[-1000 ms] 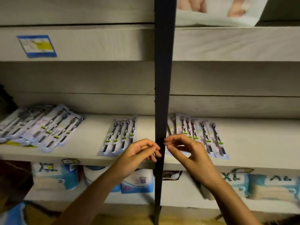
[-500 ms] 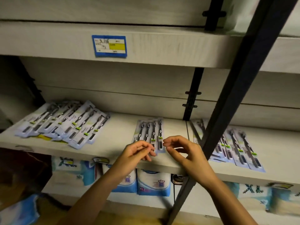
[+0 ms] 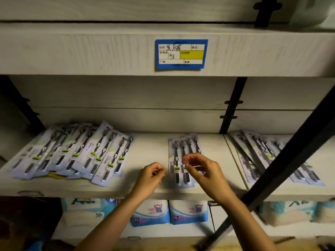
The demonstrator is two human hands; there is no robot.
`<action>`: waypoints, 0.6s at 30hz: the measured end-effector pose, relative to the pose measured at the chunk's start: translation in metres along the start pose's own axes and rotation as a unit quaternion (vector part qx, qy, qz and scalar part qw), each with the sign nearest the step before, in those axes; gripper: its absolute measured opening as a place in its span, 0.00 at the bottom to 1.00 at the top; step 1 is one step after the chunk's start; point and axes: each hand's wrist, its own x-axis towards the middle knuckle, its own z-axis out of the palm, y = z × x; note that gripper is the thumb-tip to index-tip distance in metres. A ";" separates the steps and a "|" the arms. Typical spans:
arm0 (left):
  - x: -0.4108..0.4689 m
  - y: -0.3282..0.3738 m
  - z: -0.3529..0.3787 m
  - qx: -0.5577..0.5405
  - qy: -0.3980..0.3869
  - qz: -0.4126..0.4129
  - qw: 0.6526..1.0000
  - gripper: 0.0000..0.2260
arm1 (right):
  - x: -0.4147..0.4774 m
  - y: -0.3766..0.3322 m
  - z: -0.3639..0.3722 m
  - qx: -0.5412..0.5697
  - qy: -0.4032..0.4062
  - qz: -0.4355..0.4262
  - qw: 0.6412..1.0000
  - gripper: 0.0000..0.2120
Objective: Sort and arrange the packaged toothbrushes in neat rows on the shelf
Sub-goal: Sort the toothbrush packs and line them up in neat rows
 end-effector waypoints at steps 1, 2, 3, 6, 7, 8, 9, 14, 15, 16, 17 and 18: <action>0.007 -0.002 0.007 0.027 -0.009 -0.010 1.000 0.11 | 0.001 0.002 0.000 -0.006 0.004 0.007 1.000 0.11; 0.015 -0.003 0.014 0.063 -0.023 -0.021 0.998 0.10 | 0.002 0.004 -0.001 -0.016 0.008 0.013 1.000 0.12; 0.021 -0.002 0.022 0.104 -0.032 -0.027 0.994 0.08 | 0.002 0.007 -0.003 -0.027 0.011 0.018 0.999 0.12; 0.029 0.008 0.043 0.252 -0.017 -0.038 0.967 0.12 | 0.002 0.012 -0.011 -0.045 0.016 0.029 0.998 0.10; 0.029 0.010 0.048 0.305 -0.009 -0.032 0.952 0.14 | 0.001 0.013 -0.013 -0.045 0.018 0.032 0.998 0.09; 0.030 0.011 0.051 0.351 -0.001 -0.026 0.936 0.16 | -0.001 0.015 -0.014 -0.044 0.020 0.037 0.998 0.09; 0.032 0.009 0.053 0.391 0.009 -0.020 0.920 0.18 | -0.002 0.016 -0.015 -0.046 0.022 0.041 0.998 0.09; 0.044 0.003 0.060 0.467 0.011 -0.017 0.884 0.19 | -0.008 0.023 -0.016 -0.053 0.012 0.061 0.997 0.09; 0.046 0.001 0.059 0.462 0.011 -0.016 0.887 0.19 | -0.009 0.024 -0.015 -0.053 0.013 0.067 0.996 0.09; 0.047 0.000 0.058 0.455 0.011 -0.014 0.890 0.18 | -0.009 0.025 -0.015 -0.054 0.013 0.073 0.996 0.09; 0.047 -0.001 0.057 0.446 0.011 -0.013 0.895 0.17 | -0.009 0.027 -0.015 -0.056 0.012 0.079 0.995 0.09; 0.047 -0.003 0.054 0.436 0.013 -0.010 0.900 0.17 | -0.009 0.028 -0.015 -0.056 0.010 0.084 0.995 0.08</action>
